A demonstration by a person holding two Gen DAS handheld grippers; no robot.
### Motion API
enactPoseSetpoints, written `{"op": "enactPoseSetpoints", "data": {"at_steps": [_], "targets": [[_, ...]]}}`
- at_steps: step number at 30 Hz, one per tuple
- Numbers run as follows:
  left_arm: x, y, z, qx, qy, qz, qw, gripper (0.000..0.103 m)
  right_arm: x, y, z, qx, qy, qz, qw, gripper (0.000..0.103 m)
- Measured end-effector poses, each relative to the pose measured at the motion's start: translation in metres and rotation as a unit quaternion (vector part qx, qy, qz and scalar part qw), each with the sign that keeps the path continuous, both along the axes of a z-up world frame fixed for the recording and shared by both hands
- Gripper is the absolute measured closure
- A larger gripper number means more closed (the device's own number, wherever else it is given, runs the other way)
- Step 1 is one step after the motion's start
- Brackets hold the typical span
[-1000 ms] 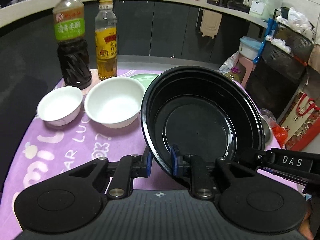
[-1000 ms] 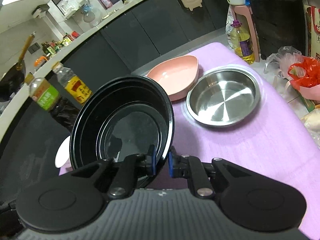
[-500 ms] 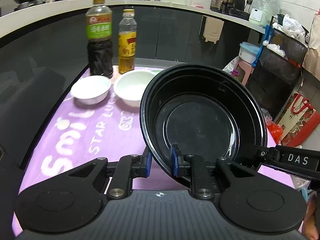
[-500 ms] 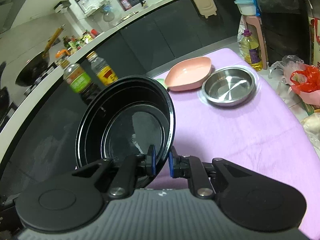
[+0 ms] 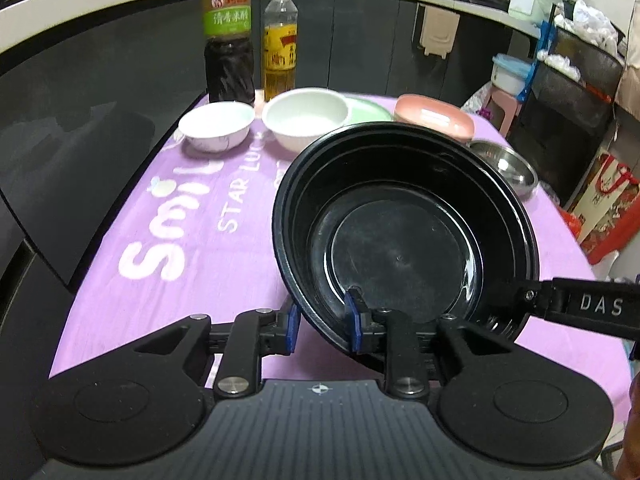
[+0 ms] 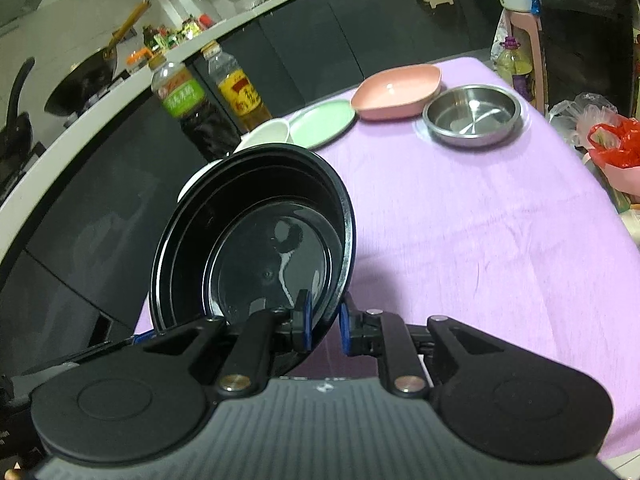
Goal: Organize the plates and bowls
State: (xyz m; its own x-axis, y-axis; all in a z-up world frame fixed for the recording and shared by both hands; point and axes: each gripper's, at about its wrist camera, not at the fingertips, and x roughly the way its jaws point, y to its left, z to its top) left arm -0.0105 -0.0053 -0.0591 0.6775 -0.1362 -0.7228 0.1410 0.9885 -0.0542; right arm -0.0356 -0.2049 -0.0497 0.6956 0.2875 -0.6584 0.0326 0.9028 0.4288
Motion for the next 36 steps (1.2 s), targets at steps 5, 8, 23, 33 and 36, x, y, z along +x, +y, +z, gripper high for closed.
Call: {"op": "enactPoseSetpoints", "data": {"at_steps": [5,8,23,33,36], "targets": [[-0.001,0.003,-0.008,0.005,0.012,-0.001,0.9999,0.079,-0.002,0.004,-0.009,-0.005,0.016,0.003,1.000,0.085],[-0.001,0.005,-0.012,0.007,0.017,0.000,0.9998,0.079,-0.002,0.006,-0.014,-0.005,0.023,0.006,1.000,0.084],[0.012,0.009,-0.030,-0.004,0.041,-0.002,0.9992,0.077,0.005,0.009,-0.030,-0.009,0.045,0.005,0.999,0.084],[0.006,0.022,-0.028,-0.008,0.029,-0.005,0.9995,0.075,0.005,0.003,-0.027,-0.009,0.026,-0.008,1.000,0.084],[0.005,0.027,-0.024,-0.023,0.027,-0.011,0.9993,0.074,0.005,0.001,-0.025,-0.016,0.019,-0.014,1.000,0.084]]}}
